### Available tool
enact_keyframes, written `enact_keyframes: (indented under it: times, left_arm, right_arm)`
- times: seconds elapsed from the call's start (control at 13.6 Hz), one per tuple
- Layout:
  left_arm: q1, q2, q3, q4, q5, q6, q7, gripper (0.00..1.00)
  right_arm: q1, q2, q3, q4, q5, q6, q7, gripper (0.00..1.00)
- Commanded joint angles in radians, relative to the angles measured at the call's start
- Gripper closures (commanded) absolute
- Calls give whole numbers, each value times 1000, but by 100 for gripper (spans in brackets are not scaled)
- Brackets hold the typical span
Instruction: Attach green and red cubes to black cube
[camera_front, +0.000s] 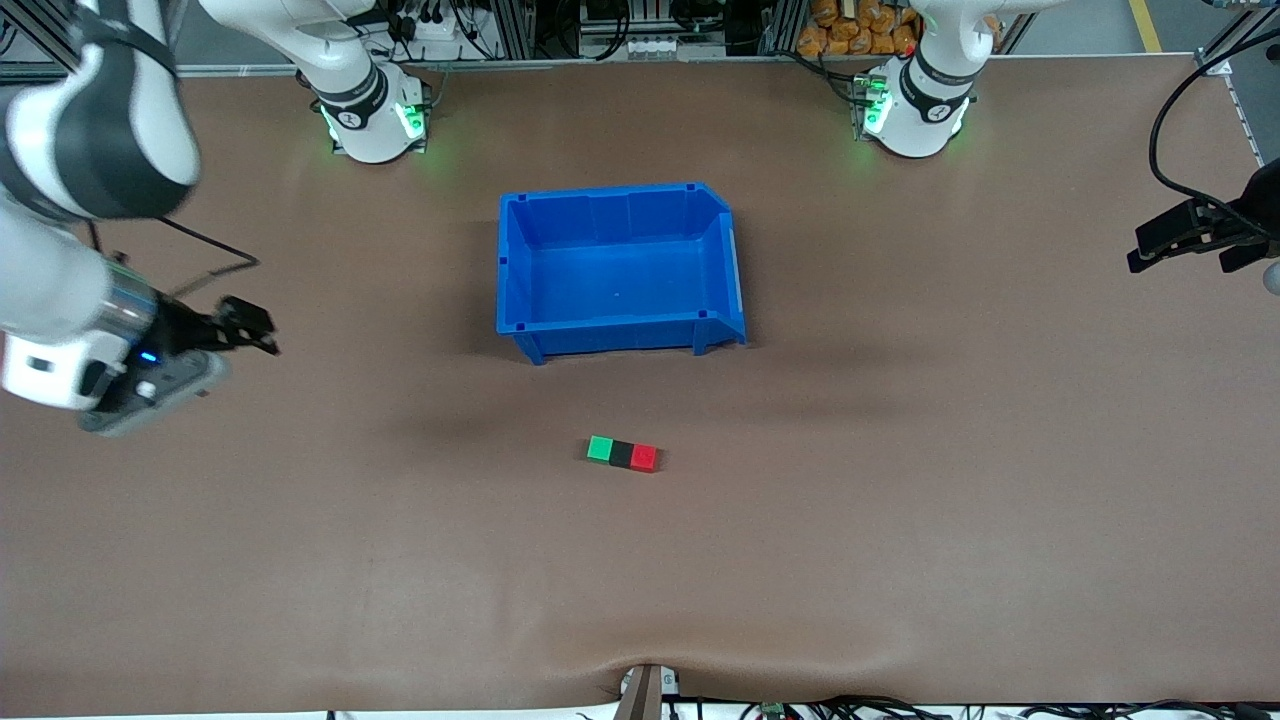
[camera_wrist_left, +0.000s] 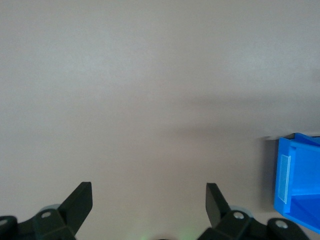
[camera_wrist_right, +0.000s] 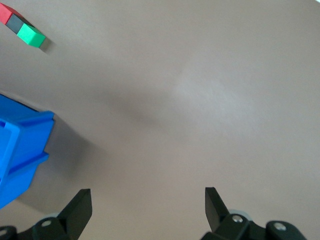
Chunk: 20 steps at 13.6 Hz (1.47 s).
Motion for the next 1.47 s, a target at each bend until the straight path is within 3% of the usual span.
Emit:
enact_keyframes:
  times: [0.0, 0.22, 0.52, 0.81, 1.4]
  left_arm:
    - [-5, 3, -1, 33, -6, -16, -6, 0]
    - [-5, 3, -1, 33, -5, -16, -8, 0]
    - [-2, 7, -1, 33, -6, -16, -5, 0]
    - [-4, 10, -1, 33, -5, -16, -8, 0]
    - [-2, 10, -1, 33, -3, -16, -9, 0]
  right_arm:
    - [-56, -76, 21, -47, 15, -26, 99, 0]
    - [-85, -146, 23, -55, 12, -126, 295, 0]
    - [-151, -289, 35, -174, 1, -128, 336, 0]
    - [-168, -294, 82, -140, -45, -207, 585, 0]
    - [-165, -288, 70, -81, -51, -223, 573, 0]
